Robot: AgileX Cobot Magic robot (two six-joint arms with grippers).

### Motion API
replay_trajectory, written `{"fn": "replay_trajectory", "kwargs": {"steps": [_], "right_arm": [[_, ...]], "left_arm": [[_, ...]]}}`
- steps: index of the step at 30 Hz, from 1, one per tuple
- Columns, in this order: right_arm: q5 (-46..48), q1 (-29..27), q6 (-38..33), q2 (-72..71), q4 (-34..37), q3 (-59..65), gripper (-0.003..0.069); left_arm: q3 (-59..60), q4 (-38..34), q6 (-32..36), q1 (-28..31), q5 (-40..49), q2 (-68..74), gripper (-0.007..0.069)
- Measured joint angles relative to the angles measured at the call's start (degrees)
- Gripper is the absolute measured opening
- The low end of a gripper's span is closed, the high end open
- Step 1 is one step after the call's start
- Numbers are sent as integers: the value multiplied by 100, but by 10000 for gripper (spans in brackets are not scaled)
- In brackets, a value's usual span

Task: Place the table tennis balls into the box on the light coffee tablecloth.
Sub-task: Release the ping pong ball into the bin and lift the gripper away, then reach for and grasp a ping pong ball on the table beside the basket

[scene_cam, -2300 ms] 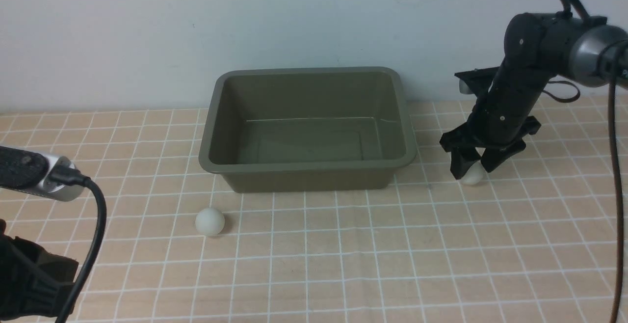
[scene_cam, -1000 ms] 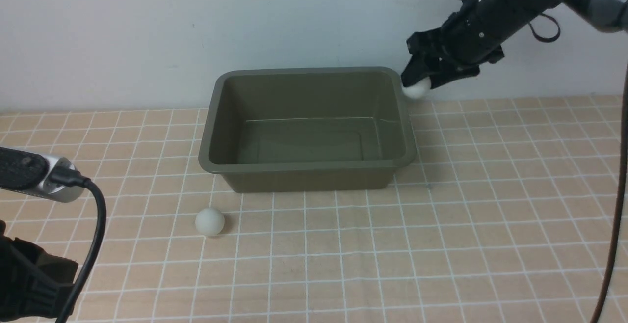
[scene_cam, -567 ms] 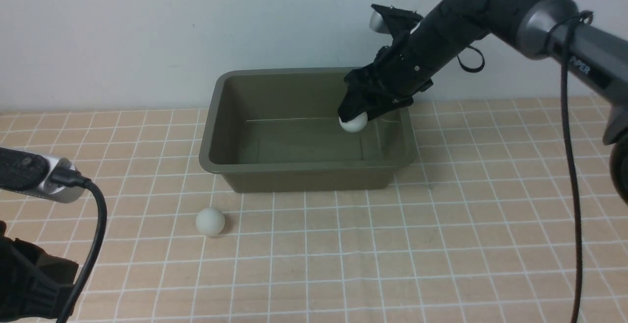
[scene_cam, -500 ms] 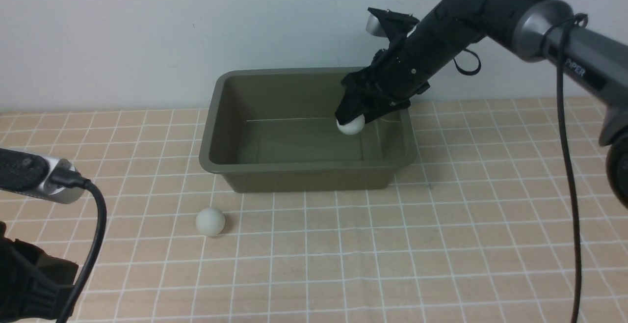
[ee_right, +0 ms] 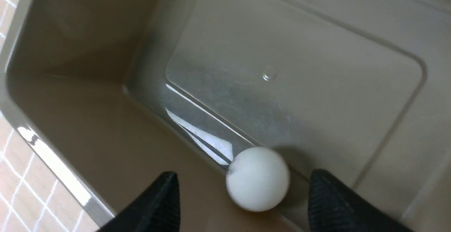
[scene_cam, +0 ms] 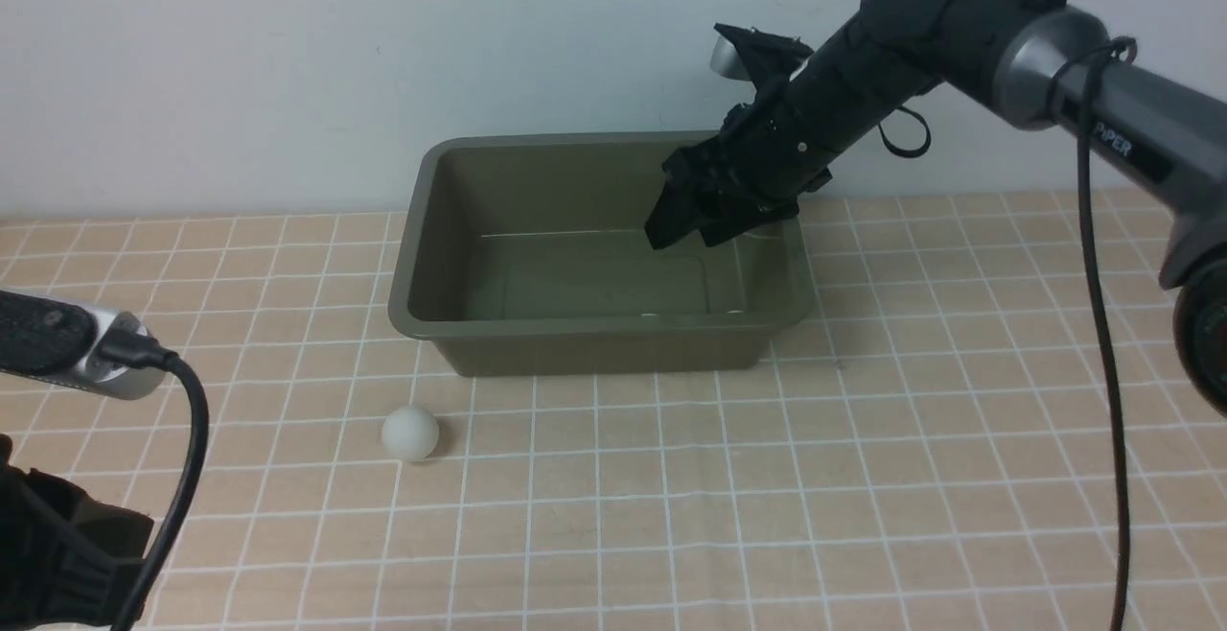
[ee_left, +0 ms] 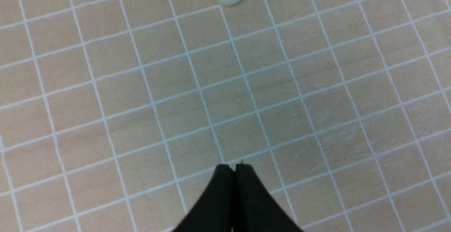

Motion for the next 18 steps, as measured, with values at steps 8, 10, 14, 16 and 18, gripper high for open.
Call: {"fn": "replay_trajectory", "kwargs": {"steps": [8, 10, 14, 16, 18], "right_arm": [[89, -260, -260, -61, 655, -735, 328], [89, -505, -260, -233, 706, -1152, 255], [96, -1099, -260, -804, 735, -1506, 107], [117, -1404, -260, -1102, 665, -1530, 46], [146, -1756, -220, -1419, 570, -1530, 4]], "left_arm": [[0, 0, 0, 0, 0, 0, -66], [0, 0, 0, 0, -5, 0, -66], [0, 0, 0, 0, -107, 0, -66], [0, 0, 0, 0, -227, 0, -66], [0, 0, 0, 0, -367, 0, -66]]}}
